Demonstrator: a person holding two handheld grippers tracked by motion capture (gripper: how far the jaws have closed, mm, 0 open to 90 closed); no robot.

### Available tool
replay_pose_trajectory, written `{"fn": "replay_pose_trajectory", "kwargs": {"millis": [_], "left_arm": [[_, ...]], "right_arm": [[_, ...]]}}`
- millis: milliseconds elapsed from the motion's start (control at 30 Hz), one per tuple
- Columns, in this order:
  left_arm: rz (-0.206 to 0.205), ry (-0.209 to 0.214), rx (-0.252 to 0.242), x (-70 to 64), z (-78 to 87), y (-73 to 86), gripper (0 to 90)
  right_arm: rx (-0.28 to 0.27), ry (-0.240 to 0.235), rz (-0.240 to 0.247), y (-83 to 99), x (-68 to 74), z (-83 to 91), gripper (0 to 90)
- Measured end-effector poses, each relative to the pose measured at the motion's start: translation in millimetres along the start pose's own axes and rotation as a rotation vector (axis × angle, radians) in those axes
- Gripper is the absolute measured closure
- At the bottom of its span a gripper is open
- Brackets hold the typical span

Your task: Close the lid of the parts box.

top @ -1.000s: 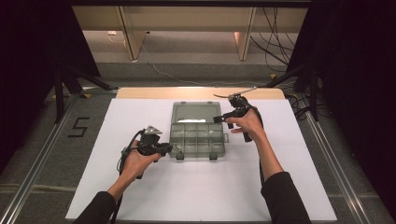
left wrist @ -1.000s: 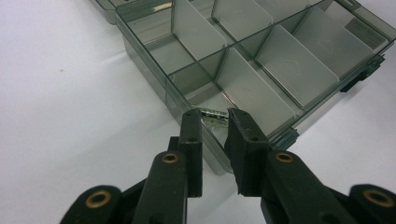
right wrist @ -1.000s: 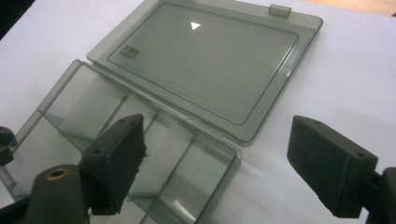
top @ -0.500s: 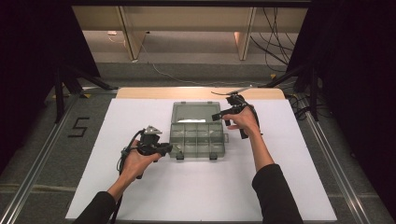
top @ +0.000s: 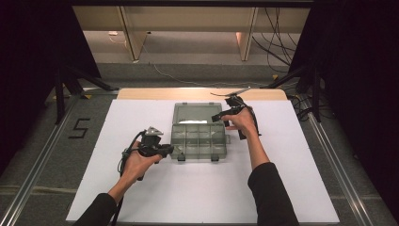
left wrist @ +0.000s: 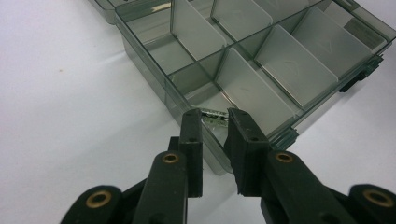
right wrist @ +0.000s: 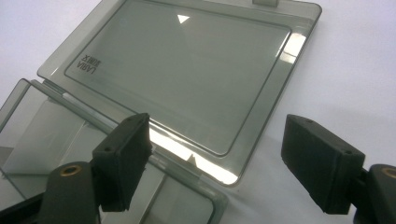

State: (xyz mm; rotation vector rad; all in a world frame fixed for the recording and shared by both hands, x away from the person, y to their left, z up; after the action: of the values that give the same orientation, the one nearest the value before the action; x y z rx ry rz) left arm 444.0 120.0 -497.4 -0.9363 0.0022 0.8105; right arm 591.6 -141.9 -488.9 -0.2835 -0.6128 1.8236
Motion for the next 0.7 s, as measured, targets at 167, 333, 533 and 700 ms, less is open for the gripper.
{"fn": "replay_pose_trajectory", "kwargs": {"millis": [167,333,533,700], "left_arm": [[-0.004,0.002,0.002,0.2,0.2,0.1,75.4],[-0.004,0.003,0.002,0.3,0.2,0.2,75.4],[-0.004,0.004,0.0,0.4,0.1,0.2,75.4],[0.002,0.008,0.001,0.4,0.3,0.3,75.4]], "right_arm": [[-0.012,0.005,0.012,-0.9,-2.8,-4.9,26.2],[-0.009,0.001,0.011,-0.1,-3.9,-9.0,26.8],[-0.006,-0.003,0.004,0.1,-3.7,-12.0,28.4],[0.003,-0.005,-0.014,1.0,-3.9,-14.0,30.8]]}}
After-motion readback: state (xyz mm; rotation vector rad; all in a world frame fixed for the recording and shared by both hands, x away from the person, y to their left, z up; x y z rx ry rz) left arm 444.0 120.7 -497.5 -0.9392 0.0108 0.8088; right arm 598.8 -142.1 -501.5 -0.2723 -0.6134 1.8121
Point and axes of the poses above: each handheld gripper's, and its own axes: z roughly backward along the jaws, y roughly out of its underside, x roughly to its left, the point moved 5 cm from there along -z, roughly forward along the jaws, and after that the axes turned 15 degrees about y, right-handed, at the moved point
